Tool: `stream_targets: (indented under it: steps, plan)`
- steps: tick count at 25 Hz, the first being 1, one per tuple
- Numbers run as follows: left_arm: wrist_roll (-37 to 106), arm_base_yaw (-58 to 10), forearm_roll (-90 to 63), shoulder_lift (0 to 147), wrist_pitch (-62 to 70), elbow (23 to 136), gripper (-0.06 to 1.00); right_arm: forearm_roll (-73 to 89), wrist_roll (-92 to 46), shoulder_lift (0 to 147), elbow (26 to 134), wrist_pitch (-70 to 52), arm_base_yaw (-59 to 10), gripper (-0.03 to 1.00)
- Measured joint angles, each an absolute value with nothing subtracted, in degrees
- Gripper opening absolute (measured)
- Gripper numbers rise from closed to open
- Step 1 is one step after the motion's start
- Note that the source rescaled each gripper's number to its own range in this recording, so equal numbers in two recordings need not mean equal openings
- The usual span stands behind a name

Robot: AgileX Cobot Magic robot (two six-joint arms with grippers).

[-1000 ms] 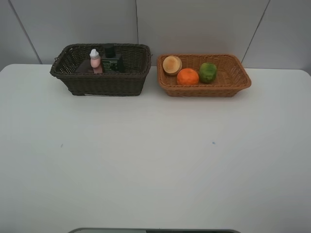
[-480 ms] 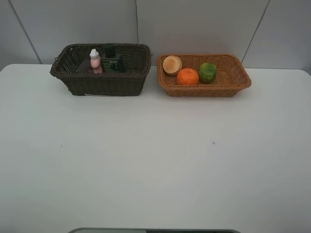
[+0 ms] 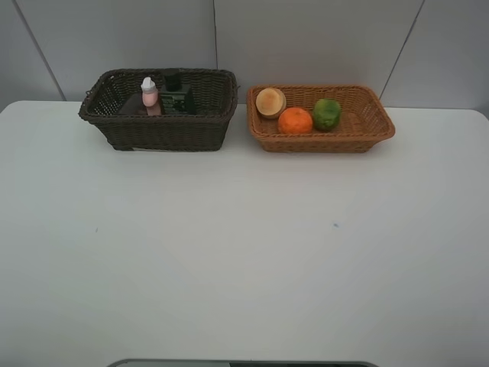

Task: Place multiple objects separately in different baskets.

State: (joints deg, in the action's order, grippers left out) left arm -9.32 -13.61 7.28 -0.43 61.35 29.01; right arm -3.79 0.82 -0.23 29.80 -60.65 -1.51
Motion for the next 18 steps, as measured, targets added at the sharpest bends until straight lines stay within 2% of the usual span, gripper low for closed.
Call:
stream_targets:
  steps: [9, 18]
  plan:
    - [-9.38, -0.63, 6.56, -0.43, 61.33, 29.01, 1.00, -3.79, 0.82, -0.23, 29.80, -60.65, -1.51, 0.85]
    - [-9.38, 0.62, 6.42, -0.43, 61.28, 29.01, 1.00, -3.79, 0.82, -0.23, 29.80, -60.65, -1.51, 0.85]
